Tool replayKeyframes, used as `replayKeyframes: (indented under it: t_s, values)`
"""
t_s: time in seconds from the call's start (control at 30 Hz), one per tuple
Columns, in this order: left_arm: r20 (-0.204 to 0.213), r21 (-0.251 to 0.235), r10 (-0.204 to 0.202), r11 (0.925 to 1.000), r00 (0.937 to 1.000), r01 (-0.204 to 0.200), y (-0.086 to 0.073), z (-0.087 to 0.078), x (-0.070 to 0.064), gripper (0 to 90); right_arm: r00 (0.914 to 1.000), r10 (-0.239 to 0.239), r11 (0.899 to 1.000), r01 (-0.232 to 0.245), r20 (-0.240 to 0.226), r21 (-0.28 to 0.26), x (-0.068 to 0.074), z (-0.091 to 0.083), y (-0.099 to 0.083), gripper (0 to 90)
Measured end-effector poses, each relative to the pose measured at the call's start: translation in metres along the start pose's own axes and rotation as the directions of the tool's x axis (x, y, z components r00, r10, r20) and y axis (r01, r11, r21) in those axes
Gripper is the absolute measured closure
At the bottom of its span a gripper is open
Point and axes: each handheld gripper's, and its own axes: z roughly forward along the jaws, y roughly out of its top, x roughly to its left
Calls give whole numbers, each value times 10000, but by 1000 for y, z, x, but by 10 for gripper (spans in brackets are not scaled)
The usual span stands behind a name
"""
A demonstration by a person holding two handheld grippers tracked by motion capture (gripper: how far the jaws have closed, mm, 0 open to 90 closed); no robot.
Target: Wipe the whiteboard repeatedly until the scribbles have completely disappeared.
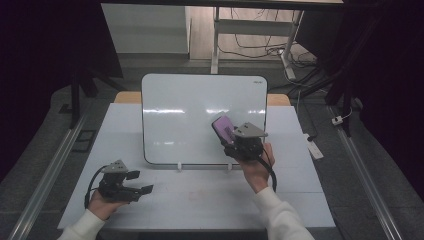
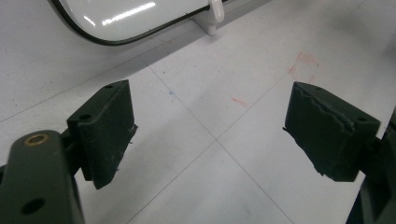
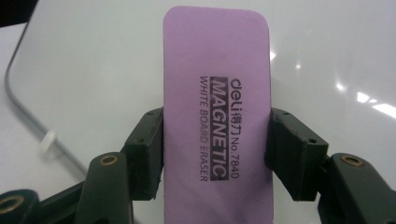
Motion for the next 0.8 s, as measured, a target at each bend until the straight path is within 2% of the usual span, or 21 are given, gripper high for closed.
replayKeyframes:
  t_s: [0.27,0.37,0.67,0.8]
  values:
    - [-78,-85,-28,10000,10000,28,2,1,0,164,9972,-322,9994,331,-668,122,-3,-32,-22,407]
    - [-94,-110,36,9999,9999,-37,2,1,-1,164,9957,-161,9998,169,-911,80,-5,-40,-28,407]
    - [-71,-448,123,9989,9999,-126,3,0,0,168,9923,219,9996,-196,-1223,195,-9,-55,-52,406]
    - [35,-486,278,9984,9996,-276,6,1,-3,168,9862,328,9992,-284,-1623,290,-8,-62,-61,407]
